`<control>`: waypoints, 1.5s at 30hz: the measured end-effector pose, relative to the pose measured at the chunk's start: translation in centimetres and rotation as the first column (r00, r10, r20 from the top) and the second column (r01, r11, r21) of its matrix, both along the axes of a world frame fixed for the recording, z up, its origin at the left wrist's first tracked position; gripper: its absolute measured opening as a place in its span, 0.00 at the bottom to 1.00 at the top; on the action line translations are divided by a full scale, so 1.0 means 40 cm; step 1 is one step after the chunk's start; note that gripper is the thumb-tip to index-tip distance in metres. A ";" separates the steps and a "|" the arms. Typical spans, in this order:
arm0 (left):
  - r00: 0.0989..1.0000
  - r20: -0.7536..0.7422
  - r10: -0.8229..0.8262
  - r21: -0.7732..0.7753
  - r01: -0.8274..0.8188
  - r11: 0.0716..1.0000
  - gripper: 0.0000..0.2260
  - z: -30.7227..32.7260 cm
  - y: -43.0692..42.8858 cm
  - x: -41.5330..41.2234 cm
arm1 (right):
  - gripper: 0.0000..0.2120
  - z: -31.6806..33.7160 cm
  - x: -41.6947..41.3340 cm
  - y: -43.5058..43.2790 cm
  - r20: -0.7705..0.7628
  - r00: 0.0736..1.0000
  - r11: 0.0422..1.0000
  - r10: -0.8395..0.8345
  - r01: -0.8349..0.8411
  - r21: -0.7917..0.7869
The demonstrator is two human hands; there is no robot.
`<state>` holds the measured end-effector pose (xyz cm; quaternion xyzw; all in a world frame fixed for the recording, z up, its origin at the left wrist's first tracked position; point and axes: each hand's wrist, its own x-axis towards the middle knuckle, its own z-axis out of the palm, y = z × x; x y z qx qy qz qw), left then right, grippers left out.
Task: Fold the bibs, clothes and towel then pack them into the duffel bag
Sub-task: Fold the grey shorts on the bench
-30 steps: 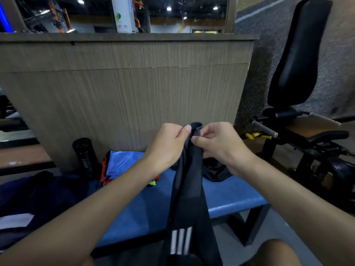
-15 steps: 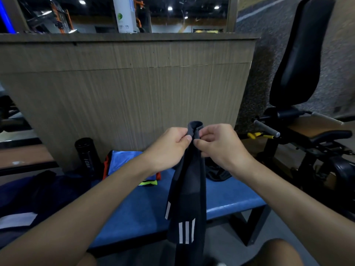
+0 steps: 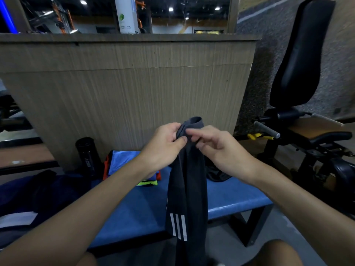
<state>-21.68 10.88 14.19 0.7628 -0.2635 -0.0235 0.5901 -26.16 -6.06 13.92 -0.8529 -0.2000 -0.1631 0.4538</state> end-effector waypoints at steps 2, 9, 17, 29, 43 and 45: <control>0.994 -0.087 -0.062 -0.013 0.061 0.998 0.13 0.007 0.004 -0.005 | 0.25 0.009 0.010 -0.018 0.138 0.980 0.983 -0.146 0.159 -0.092; 0.989 -0.052 -0.141 0.167 0.148 0.975 0.07 0.004 0.028 0.009 | 0.06 0.052 0.018 -0.043 0.120 0.985 0.902 -0.122 0.161 -0.402; 0.999 0.048 0.002 0.041 -0.004 0.999 0.05 -0.110 0.033 0.003 | 0.06 0.076 0.008 -0.049 0.137 0.988 0.977 -0.067 0.093 -0.193; 0.991 -0.132 0.030 -0.172 -0.053 0.984 0.12 -0.259 0.032 -0.002 | 0.06 0.083 0.039 -0.038 0.166 0.968 0.980 -0.190 0.198 -0.033; 0.960 -0.108 0.257 -0.223 -0.275 0.935 0.10 -0.185 0.057 0.129 | 0.06 -0.001 0.109 -0.204 -0.119 0.838 0.744 -0.532 0.530 0.408; 0.967 -0.082 0.240 -0.182 -0.251 0.951 0.11 -0.145 0.051 0.167 | 0.07 -0.032 0.123 -0.221 -0.210 0.832 0.689 -0.514 0.546 0.477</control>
